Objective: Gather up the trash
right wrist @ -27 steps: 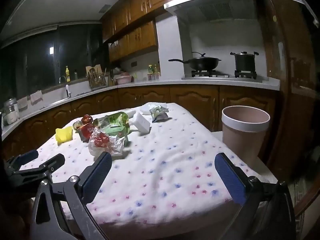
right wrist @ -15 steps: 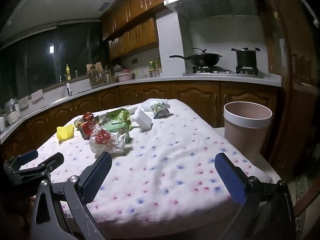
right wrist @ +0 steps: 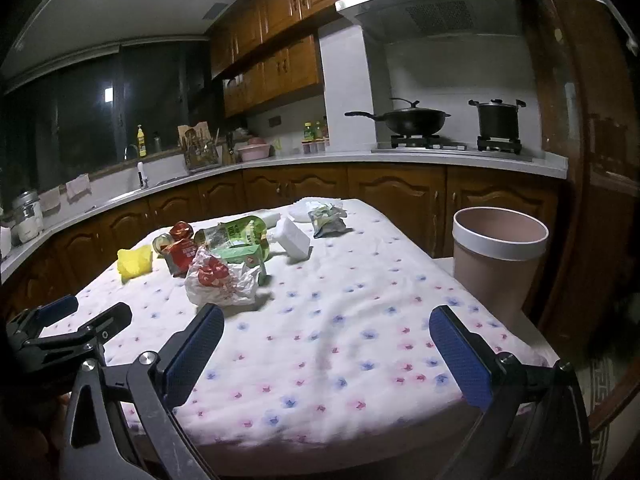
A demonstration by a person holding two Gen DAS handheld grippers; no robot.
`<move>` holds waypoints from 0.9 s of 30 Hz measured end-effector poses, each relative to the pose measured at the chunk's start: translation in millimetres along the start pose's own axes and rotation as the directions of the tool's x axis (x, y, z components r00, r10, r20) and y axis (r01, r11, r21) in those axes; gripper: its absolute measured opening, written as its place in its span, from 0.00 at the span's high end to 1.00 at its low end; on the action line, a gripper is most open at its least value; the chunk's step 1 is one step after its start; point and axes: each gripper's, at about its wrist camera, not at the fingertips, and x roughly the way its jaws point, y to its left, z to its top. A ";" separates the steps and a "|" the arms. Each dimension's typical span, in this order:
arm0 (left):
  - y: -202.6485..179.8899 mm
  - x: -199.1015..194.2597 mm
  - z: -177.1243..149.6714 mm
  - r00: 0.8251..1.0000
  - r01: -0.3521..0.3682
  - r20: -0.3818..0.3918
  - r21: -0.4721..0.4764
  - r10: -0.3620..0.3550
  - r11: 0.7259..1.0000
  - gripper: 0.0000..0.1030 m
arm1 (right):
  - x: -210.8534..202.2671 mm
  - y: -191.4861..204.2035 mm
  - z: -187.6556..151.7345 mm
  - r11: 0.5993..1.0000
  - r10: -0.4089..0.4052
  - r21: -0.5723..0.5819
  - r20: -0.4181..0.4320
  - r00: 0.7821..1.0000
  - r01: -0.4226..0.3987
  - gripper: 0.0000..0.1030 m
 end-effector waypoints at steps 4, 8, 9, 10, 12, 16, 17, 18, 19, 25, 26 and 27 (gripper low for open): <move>-0.7 -1.3 1.0 1.000 -0.001 0.000 -0.001 0.001 1.000 0.00 | -0.1 0.2 0.5 1.000 0.000 0.000 -0.001 1.000 0.000 0.00; 1.1 -1.3 0.0 1.000 -0.003 -0.002 -0.005 0.003 1.000 0.00 | -0.3 0.6 0.2 1.000 -0.001 -0.001 -0.002 1.000 0.001 0.00; 0.4 -0.4 -0.3 1.000 -0.005 0.000 -0.001 0.005 1.000 0.00 | -0.4 0.7 0.2 1.000 -0.003 -0.003 0.000 1.000 0.003 0.00; 0.1 -1.1 -0.1 1.000 -0.005 0.000 0.000 0.005 1.000 0.00 | -0.3 0.9 0.3 1.000 -0.003 -0.004 0.001 1.000 0.003 0.00; 1.1 -0.4 -0.3 1.000 -0.003 0.000 -0.002 0.003 1.000 0.00 | -0.5 0.2 0.8 1.000 0.000 -0.001 -0.001 1.000 0.000 0.00; 1.1 -0.3 -0.3 1.000 -0.004 -0.001 -0.001 0.004 1.000 0.00 | 0.2 2.0 1.7 1.000 0.003 -0.004 -0.001 1.000 -0.003 0.00; 1.4 -1.1 -0.2 1.000 -0.007 -0.001 -0.002 0.007 1.000 0.00 | 0.2 2.8 2.3 1.000 0.003 -0.006 -0.002 1.000 -0.003 0.00; 1.8 -1.9 0.0 1.000 -0.007 -0.001 -0.004 0.007 1.000 0.00 | 0.1 2.8 2.1 1.000 0.003 -0.005 -0.002 1.000 -0.003 0.00; 2.3 -2.7 0.3 1.000 -0.007 0.000 -0.006 0.007 1.000 0.00 | 0.4 2.2 2.4 1.000 0.004 -0.003 -0.004 1.000 -0.004 0.00; 2.8 -1.4 0.2 1.000 -0.005 -0.002 -0.004 0.005 1.000 0.00 | 0.8 3.7 2.0 1.000 0.004 -0.006 -0.001 1.000 -0.004 0.00; 2.7 -1.9 0.4 1.000 -0.004 -0.003 -0.004 0.004 1.000 0.00 | 0.0 3.6 1.9 1.000 0.005 -0.007 -0.001 1.000 -0.005 0.00; 5.0 -2.0 -0.1 1.000 -0.006 -0.001 -0.005 0.006 1.000 0.00 | -0.1 3.7 1.8 1.000 0.005 -0.007 -0.001 1.000 -0.005 0.00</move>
